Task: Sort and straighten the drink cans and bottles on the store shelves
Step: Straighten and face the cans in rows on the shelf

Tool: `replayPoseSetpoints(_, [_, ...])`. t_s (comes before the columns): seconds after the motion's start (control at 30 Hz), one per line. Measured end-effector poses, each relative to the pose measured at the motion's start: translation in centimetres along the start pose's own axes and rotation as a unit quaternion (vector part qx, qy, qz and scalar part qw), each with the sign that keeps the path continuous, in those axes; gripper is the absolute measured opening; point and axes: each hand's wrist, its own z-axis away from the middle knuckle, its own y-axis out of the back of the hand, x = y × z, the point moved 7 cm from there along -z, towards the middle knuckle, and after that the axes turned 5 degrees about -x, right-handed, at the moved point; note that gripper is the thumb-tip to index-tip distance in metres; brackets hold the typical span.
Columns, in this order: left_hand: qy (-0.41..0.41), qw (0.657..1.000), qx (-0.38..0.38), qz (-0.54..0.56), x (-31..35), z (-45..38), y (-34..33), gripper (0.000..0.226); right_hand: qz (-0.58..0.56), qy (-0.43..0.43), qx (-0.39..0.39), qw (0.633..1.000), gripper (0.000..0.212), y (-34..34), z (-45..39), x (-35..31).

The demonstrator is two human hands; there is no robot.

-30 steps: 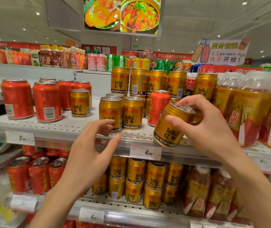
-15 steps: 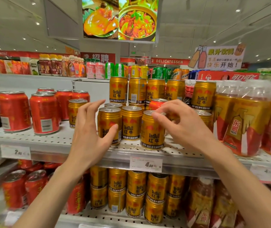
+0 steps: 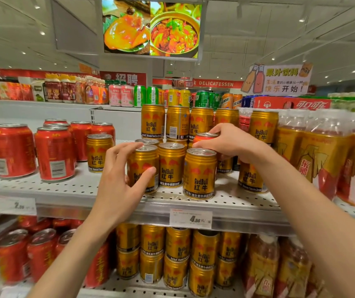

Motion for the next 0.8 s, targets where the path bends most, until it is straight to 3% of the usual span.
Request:
replayPoseSetpoints(0.1, [0.022,0.999,-0.025,0.017,-0.4,0.2,-0.1,0.061,-0.004,0.018,0.029,0.999,0.052,0.1,0.1,0.1])
replayPoseSetpoints(0.33, [0.018,0.997,-0.054,0.048,-0.3,0.1,0.3,0.071,-0.019,0.082,0.122,0.989,0.079,3.2,1.3,-0.8])
replayPoseSetpoints(0.6, [0.025,0.998,-0.049,0.014,-0.1,0.3,-0.1,0.080,-0.051,0.105,0.166,0.979,0.069,6.8,4.1,-0.7])
replayPoseSetpoints(0.8, [0.026,0.998,-0.051,0.013,0.2,0.5,-0.1,0.080,-0.061,0.107,0.154,0.980,0.054,7.4,7.6,-0.6])
